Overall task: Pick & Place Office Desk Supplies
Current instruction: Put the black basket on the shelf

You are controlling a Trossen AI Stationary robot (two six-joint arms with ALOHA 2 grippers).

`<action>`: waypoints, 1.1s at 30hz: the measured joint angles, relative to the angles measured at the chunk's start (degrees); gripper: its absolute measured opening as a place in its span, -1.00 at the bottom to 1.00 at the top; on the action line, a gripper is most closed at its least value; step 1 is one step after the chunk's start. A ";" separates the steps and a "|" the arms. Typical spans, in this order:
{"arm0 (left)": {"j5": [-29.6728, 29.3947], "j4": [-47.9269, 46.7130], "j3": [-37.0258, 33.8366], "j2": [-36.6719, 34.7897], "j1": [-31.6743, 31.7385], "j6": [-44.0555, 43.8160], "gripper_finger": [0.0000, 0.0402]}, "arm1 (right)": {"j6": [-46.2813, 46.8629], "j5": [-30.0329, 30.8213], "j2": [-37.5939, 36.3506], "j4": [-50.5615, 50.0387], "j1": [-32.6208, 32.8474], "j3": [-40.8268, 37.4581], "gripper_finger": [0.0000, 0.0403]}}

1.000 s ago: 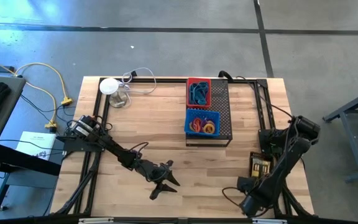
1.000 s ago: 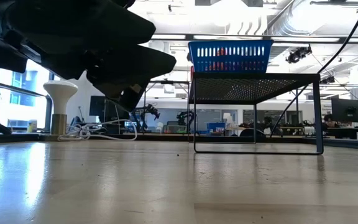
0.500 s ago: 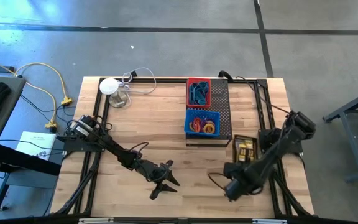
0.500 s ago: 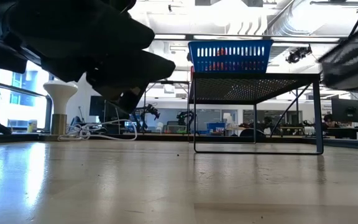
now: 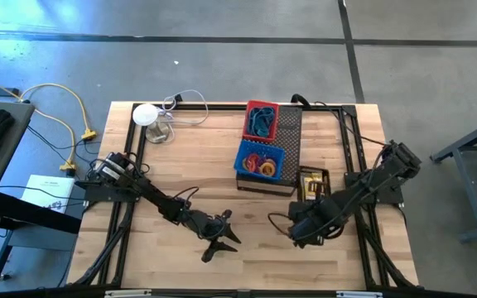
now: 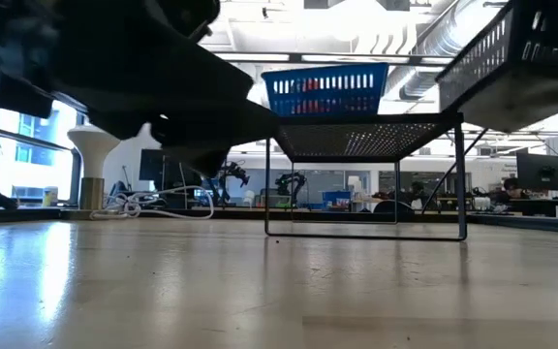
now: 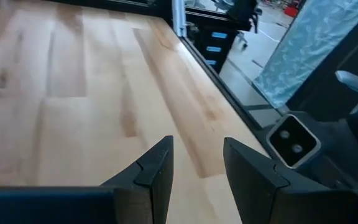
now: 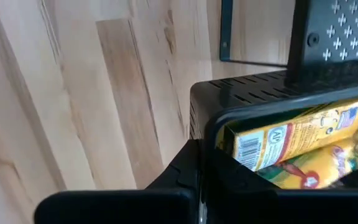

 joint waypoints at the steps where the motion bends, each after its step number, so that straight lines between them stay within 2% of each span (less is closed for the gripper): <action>1: 0.00 0.03 0.00 0.00 0.42 0.05 -0.32 | 0.03 -0.25 -0.52 0.03 -0.27 0.05 -0.99; 5: 1.69 0.07 0.00 0.00 2.24 -0.02 -0.32 | -0.01 -0.91 -2.50 -0.09 -0.84 0.02 -0.99; 9: 3.91 0.07 0.00 0.00 3.74 -0.82 -0.32 | -4.15 2.84 -3.49 -0.01 -3.07 0.02 -0.99; 18: 6.96 -0.11 0.00 0.00 5.69 0.10 -0.32 | -14.34 6.75 -3.52 -0.08 -14.50 0.18 -0.99; 25: 7.26 -0.33 0.00 0.00 7.71 2.95 -0.32 | -23.34 11.43 -3.50 -0.01 -22.92 6.26 -0.99; 33: 10.27 -0.55 -0.09 0.00 10.29 3.97 -0.32 | -29.49 12.63 -3.50 -0.06 -31.96 7.54 -0.99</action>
